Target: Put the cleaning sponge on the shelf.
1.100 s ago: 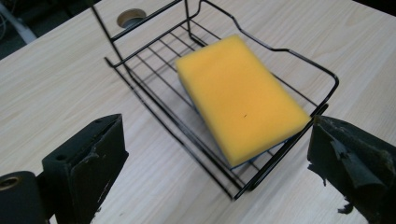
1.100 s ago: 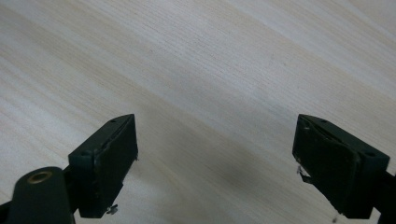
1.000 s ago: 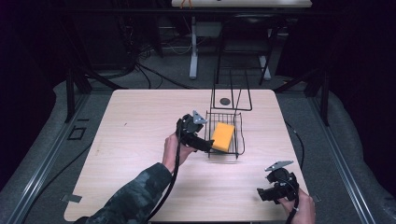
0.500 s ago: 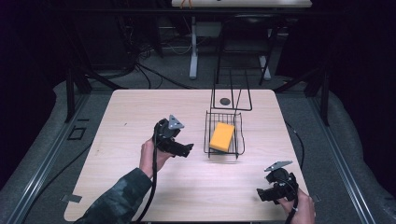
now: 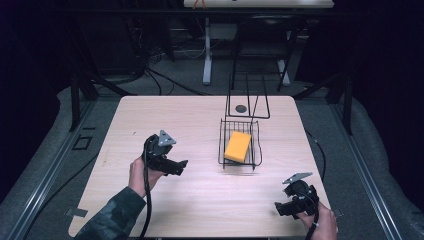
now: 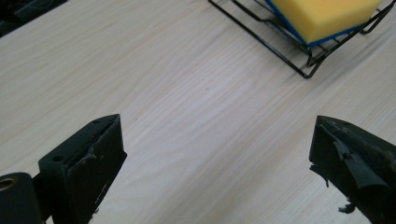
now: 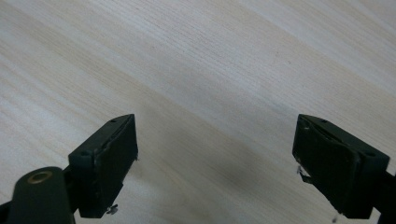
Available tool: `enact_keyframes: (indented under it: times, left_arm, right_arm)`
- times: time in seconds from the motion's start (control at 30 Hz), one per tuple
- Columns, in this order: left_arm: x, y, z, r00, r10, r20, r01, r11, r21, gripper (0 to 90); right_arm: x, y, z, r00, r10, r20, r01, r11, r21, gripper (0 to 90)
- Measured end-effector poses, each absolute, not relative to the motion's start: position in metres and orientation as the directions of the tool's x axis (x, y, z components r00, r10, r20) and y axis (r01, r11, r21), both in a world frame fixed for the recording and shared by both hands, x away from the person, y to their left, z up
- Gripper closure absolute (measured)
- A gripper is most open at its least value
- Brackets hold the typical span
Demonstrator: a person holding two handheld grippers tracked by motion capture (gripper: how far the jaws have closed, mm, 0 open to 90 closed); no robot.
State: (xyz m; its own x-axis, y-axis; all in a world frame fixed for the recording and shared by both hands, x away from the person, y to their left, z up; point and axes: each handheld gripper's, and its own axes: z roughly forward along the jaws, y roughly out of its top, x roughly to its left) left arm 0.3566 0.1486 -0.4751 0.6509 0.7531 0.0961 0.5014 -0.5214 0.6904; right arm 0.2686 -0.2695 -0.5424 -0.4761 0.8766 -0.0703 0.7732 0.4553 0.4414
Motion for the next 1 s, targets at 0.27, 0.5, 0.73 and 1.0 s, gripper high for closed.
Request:
enact_keyframes:
  times: [0.27, 0.5, 0.73, 1.0]
  left_arm:
    - [0.343, 0.174, -0.488, 0.624, 0.778, 0.080, 0.570, -0.522, 0.634, 1.8]
    - [0.329, 0.202, -0.513, 0.606, 0.794, 0.048, 0.657, -0.534, 0.532, 1.9]
    - [0.320, 0.224, -0.529, 0.588, 0.808, 0.034, 0.708, -0.535, 0.461, 0.4]
    - [0.321, 0.232, -0.523, 0.566, 0.822, 0.057, 0.687, -0.509, 0.518, 0.4]
  right_arm:
    - [0.269, -0.269, -0.543, -0.479, 0.875, -0.073, 0.772, 0.460, 0.439, 13.6]
    - [0.269, -0.268, -0.543, -0.479, 0.875, -0.074, 0.775, 0.461, 0.432, 13.6]
    - [0.270, -0.267, -0.545, -0.483, 0.873, -0.076, 0.775, 0.466, 0.426, 13.6]
    - [0.271, -0.268, -0.545, -0.481, 0.873, -0.079, 0.779, 0.467, 0.418, 13.6]
